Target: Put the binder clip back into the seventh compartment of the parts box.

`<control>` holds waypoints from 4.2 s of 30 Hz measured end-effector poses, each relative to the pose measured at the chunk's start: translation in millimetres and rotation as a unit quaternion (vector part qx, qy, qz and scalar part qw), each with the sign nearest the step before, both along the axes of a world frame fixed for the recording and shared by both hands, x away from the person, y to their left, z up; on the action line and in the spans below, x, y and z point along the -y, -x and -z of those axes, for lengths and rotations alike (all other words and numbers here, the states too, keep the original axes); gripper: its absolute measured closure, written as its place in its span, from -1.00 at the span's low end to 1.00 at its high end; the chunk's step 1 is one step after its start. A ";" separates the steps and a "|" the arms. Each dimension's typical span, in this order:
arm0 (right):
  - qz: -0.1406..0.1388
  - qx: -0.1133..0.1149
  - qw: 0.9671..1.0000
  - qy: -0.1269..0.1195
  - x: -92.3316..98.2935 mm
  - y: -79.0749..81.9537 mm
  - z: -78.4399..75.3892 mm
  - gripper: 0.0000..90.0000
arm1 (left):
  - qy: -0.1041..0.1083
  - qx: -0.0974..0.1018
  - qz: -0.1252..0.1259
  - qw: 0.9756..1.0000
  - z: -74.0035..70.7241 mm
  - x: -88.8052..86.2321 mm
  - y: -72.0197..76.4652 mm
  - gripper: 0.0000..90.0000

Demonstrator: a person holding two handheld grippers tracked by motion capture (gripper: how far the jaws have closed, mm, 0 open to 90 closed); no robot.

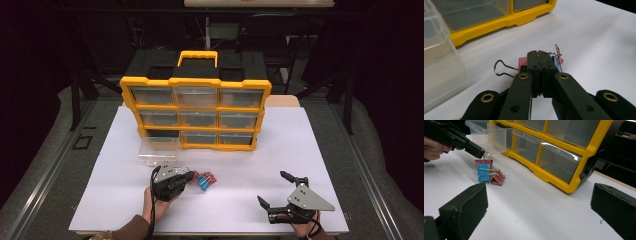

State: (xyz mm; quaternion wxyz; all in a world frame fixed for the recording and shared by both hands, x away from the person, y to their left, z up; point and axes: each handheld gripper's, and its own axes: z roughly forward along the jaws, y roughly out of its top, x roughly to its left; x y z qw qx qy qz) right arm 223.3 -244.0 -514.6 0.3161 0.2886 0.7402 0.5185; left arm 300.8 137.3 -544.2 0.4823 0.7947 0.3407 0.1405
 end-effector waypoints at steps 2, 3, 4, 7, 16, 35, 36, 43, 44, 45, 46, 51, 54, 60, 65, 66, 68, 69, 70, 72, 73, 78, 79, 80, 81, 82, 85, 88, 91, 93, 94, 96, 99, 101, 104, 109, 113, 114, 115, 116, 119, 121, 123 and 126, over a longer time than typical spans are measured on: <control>0.000 0.001 1.000 0.001 0.2 0.1 -0.2 -0.99 | 0.002 -0.001 -0.001 1.000 -1.0 -1.4 0.5 0.96; 0.000 0.001 1.000 0.001 0.2 0.1 -0.2 -0.99 | 0.002 -0.001 -0.001 1.000 -1.0 -1.4 0.5 0.96; 0.000 0.002 1.000 0.001 0.3 0.2 -0.3 -0.99 | 0.001 0.000 -0.001 1.000 -1.4 -2.2 0.6 0.96; 0.000 0.001 1.000 0.001 0.6 -0.2 -0.2 -0.99 | 0.000 0.000 -0.004 1.000 -3.3 -4.7 2.1 0.96; 0.000 0.001 1.000 0.002 0.3 -0.3 -0.3 -0.98 | -0.001 0.003 -0.004 1.000 -8.0 -9.9 7.8 0.96; -0.001 -0.002 1.000 0.002 -0.8 -2.6 0.8 -0.99 | -0.008 0.010 0.004 1.000 -20.2 -19.7 14.5 0.96; -0.001 -0.003 1.000 0.002 -0.9 -3.2 1.2 -0.99 | -0.011 0.010 0.006 1.000 -20.3 -19.6 14.8 0.96; -0.009 -0.010 1.000 0.001 -1.7 -3.1 1.4 -0.99 | -0.025 0.014 0.016 0.999 -25.0 -17.7 16.4 0.96; -0.010 -0.009 1.000 0.000 -1.7 -3.1 1.3 -0.99 | -0.028 0.017 0.016 0.999 -26.0 -17.2 16.6 0.96; -0.010 -0.010 1.000 0.001 -1.7 -3.2 1.4 -0.99 | -0.029 0.019 0.018 0.999 -27.5 -17.3 16.5 0.96; -0.011 -0.015 1.000 0.000 -1.6 -3.9 2.1 -1.00 | -0.030 0.023 0.019 0.999 -30.7 -17.6 16.1 0.96; -0.011 -0.015 1.000 0.002 -1.5 -3.9 2.1 -1.00 | -0.029 0.022 0.021 0.999 -35.4 -19.4 15.9 0.96; -0.011 -0.015 1.000 0.006 -2.0 -3.6 2.0 -1.00 | -0.030 0.025 0.026 0.999 -38.3 -19.8 15.9 0.96; -0.011 -0.016 1.000 0.007 -1.4 -4.5 2.3 -1.00 | -0.021 0.033 0.031 0.999 -46.0 -19.8 16.0 0.96; -0.011 -0.019 1.000 0.007 -1.3 -4.7 2.7 -1.00 | -0.015 0.041 0.030 0.999 -55.1 -22.2 14.1 0.96; -0.011 -0.019 1.000 0.007 -1.3 -4.7 2.8 -1.00 | -0.015 0.041 0.030 0.999 -55.1 -22.2 14.1 0.96; -0.011 -0.019 1.000 0.008 -1.3 -4.7 2.8 -1.00 | -0.013 0.042 0.031 0.999 -57.2 -22.2 14.0 0.96; -0.010 -0.019 1.000 0.008 -1.4 -4.8 2.9 -1.00 | -0.012 0.045 0.032 0.998 -58.0 -21.9 14.1 0.96; -0.011 -0.019 1.000 0.008 -1.4 -4.9 2.9 -1.00 | -0.012 0.046 0.034 0.998 -59.2 -21.8 14.3 0.96; -0.010 -0.020 1.000 0.010 -1.6 -5.0 3.0 -1.00 | -0.009 0.050 0.035 0.998 -61.5 -21.0 14.8 0.96; -0.010 -0.020 1.000 0.010 -1.6 -5.0 3.1 -1.00 | -0.010 0.052 0.035 0.998 -63.0 -21.0 15.0 0.96; -0.011 -0.020 1.000 0.013 -1.8 -4.9 3.3 -1.00 | -0.007 0.063 0.034 0.997 -70.8 -22.9 14.1 0.96; -0.011 -0.020 1.000 0.013 -1.8 -4.9 3.3 -1.00 | -0.005 0.064 0.033 0.997 -72.2 -23.7 13.6 0.96; -0.012 -0.020 1.000 0.013 -2.3 -5.0 3.5 -1.00 | -0.004 0.066 0.032 0.997 -73.8 -24.6 13.1 0.96; -0.012 -0.021 1.000 0.013 -2.5 -5.3 3.7 -1.00 | -0.003 0.068 0.030 0.997 -75.2 -25.5 12.5 0.96; -0.012 -0.022 1.000 0.014 -2.6 -5.4 3.9 -1.00 | -0.002 0.070 0.027 0.997 -76.8 -26.6 12.0 0.96; -0.013 -0.021 1.000 0.015 -2.2 -5.8 4.2 -1.00 | 0.003 0.074 0.021 0.997 -81.5 -30.0 10.3 0.96; -0.014 -0.023 1.000 0.015 -1.9 -5.9 4.4 -1.00 | 0.007 0.080 0.015 0.997 -85.1 -32.5 9.0 0.96; -0.014 -0.022 1.000 0.015 -2.2 -5.6 4.1 -1.00 | 0.009 0.087 0.008 0.996 -88.6 -34.6 7.6 0.96; -0.015 -0.022 1.000 0.015 -2.6 -5.5 4.1 -1.00 | 0.011 0.092 0.003 0.996 -91.5 -36.6 5.7 0.96; -0.015 -0.022 1.000 0.015 -2.7 -5.5 4.1 -1.00 | 0.017 0.096 -0.003 0.995 -94.7 -38.9 3.4 0.96; -0.015 -0.022 1.000 0.015 -2.9 -5.7 4.2 -1.00 | 0.018 0.098 -0.006 0.995 -96.3 -40.1 2.1 0.96; -0.014 -0.022 1.000 0.016 -3.0 -5.9 4.4 -1.00 | 0.023 0.104 -0.016 0.994 -98.9 -42.8 -2.3 0.96; -0.014 -0.022 1.000 0.016 -2.9 -5.9 4.4 -1.00 | 0.023 0.107 -0.021 0.994 -99.9 -44.3 -5.2 0.96; -0.014 -0.022 1.000 0.016 -2.7 -5.7 4.3 -1.00 | 0.026 0.111 -0.032 0.993 -99.9 -47.3 -10.4 0.96; -0.014 -0.022 1.000 0.017 -2.8 -5.5 4.2 -1.00 | 0.025 0.110 -0.042 0.993 -97.7 -51.4 -15.6 0.96; -0.014 -0.023 1.000 0.015 -2.5 -5.9 4.4 -1.00 | 0.024 0.108 -0.055 0.992 -94.4 -57.1 -21.4 0.96; -0.014 -0.024 0.999 0.016 -2.4 -6.0 4.6 -1.00 | 0.026 0.104 -0.057 0.993 -93.2 -58.5 -22.8 0.96; -0.014 -0.025 0.999 0.015 -2.3 -6.1 4.5 -1.00 | 0.026 0.103 -0.060 0.993 -91.9 -59.9 -24.5 0.96; -0.015 -0.024 1.000 0.014 -2.4 -6.0 4.4 -1.00 | 0.026 0.103 -0.060 0.993 -91.9 -59.9 -24.5 0.96; -0.016 -0.025 0.999 0.015 -3.1 -5.8 4.5 -1.00 | 0.026 0.094 -0.070 0.993 -87.3 -63.9 -28.8 0.96; -0.016 -0.024 1.000 0.012 -3.0 -5.5 4.3 -1.00 | 0.025 0.092 -0.077 0.993 -86.2 -66.7 -31.7 0.96; -0.013 -0.029 0.999 0.015 -1.9 -6.3 5.1 -1.00 | 0.022 0.085 -0.084 0.993 -83.2 -70.6 -32.9 0.96; -0.013 -0.025 1.000 0.014 -1.4 -4.9 3.8 -1.00 | 0.017 0.074 -0.087 0.993 -78.3 -70.6 -37.7 0.96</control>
